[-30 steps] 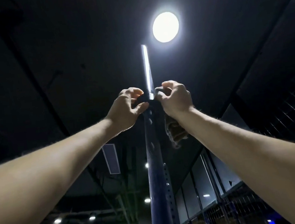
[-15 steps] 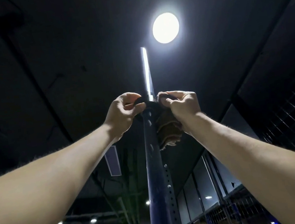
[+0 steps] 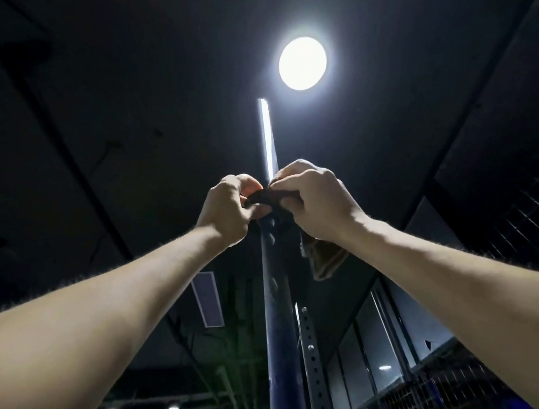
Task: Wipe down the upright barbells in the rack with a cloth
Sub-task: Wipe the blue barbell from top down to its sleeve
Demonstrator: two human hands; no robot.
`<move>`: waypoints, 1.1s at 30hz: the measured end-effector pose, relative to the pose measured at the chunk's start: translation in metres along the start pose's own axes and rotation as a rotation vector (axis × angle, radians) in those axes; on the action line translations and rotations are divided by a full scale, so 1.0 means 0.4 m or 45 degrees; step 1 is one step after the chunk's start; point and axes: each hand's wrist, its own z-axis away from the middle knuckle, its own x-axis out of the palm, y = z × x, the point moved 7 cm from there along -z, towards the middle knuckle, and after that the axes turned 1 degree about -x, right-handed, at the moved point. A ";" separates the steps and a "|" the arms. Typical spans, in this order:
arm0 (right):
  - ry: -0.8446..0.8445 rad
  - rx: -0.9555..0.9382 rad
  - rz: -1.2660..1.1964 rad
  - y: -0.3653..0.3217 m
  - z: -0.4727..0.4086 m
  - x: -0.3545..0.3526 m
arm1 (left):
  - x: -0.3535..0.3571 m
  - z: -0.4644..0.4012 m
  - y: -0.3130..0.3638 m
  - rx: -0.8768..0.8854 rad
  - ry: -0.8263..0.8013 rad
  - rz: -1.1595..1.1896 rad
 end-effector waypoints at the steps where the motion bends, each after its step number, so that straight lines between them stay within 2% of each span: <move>1: 0.031 0.026 -0.037 0.012 0.010 0.000 | 0.003 0.003 -0.003 -0.006 0.017 0.033; 5: 0.086 0.134 -0.136 0.041 0.038 0.003 | 0.008 0.006 -0.026 -0.039 0.009 0.140; 9: 0.052 0.263 -0.177 0.075 0.057 0.016 | 0.013 0.017 -0.072 -0.191 -0.083 0.552; 11: 0.035 0.299 -0.187 0.080 0.066 0.019 | 0.013 0.028 -0.075 -0.216 -0.122 0.655; 13: 0.023 0.259 -0.139 0.071 0.054 0.013 | -0.003 0.023 -0.063 -0.132 -0.115 0.467; 17: 0.027 0.087 -0.014 0.026 0.021 -0.001 | -0.024 0.005 0.027 0.230 -0.020 -0.247; 19: 0.058 0.036 -0.030 0.014 0.012 -0.004 | 0.000 0.005 0.060 0.335 -0.044 -0.405; 21: 0.101 0.058 -0.075 0.021 0.015 -0.004 | 0.012 0.005 0.067 0.319 -0.014 -0.413; 24: 0.142 0.185 -0.144 0.054 0.032 0.005 | 0.008 -0.004 0.050 0.236 0.051 -0.313; 26: 0.148 0.226 -0.199 0.070 0.043 0.014 | 0.011 -0.004 0.028 0.160 0.010 -0.159; 29: 0.165 0.237 -0.287 0.082 0.055 0.021 | 0.020 0.013 -0.024 0.007 -0.084 0.236; 33: 0.129 0.275 -0.321 0.101 0.064 0.041 | 0.027 0.038 -0.058 -0.131 -0.088 0.668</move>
